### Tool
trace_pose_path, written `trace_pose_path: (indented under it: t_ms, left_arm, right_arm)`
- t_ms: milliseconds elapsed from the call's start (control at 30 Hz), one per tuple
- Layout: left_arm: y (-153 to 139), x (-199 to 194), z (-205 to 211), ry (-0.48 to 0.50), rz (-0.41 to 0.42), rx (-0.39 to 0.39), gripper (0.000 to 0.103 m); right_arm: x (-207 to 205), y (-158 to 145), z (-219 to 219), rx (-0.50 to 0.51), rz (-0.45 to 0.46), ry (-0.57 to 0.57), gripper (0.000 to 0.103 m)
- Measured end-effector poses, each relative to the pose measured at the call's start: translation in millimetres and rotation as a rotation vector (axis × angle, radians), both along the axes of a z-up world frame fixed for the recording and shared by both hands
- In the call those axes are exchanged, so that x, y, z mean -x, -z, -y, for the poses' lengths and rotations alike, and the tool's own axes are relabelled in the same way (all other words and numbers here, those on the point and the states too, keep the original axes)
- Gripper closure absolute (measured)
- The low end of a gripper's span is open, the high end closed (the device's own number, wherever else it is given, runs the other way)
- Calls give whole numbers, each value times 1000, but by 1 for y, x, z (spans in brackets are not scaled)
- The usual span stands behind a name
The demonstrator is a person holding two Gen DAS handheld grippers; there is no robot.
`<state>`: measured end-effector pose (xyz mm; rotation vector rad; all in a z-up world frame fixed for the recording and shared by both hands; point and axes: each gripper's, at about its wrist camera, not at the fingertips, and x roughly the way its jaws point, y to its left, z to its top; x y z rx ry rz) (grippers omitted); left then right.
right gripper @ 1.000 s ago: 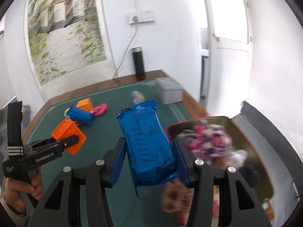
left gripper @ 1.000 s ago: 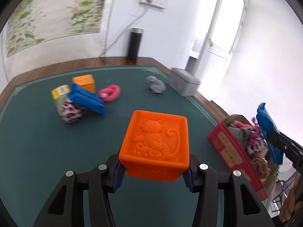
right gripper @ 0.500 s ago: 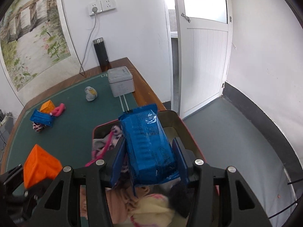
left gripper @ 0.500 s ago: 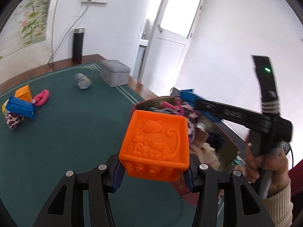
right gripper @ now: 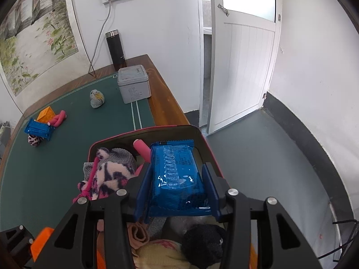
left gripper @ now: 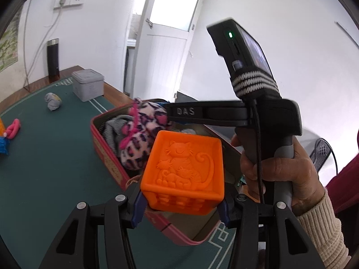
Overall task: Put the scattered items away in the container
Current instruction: 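Lower the blue packet and orange cube into the red tin and open both tools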
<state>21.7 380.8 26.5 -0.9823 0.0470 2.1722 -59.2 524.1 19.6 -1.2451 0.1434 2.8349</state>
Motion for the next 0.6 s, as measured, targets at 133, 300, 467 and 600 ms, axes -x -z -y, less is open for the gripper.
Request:
trace_pose_path:
  t_ms: [133, 300, 467, 600]
  left_arm:
    - [9, 0, -11, 28, 33, 25, 48]
    - [9, -4, -15, 55, 27, 34, 44]
    - [1, -8, -7, 36, 0, 27, 19]
    - [-5, -13, 0, 11, -28, 27, 19]
  right_arm:
    - [-10, -6, 0, -5, -29, 3, 40]
    - [-22, -17, 0, -24, -64, 19, 33]
    - [-32, -24, 8, -27, -92, 11, 32]
    - [-36, -26, 18, -28, -105, -5, 32]
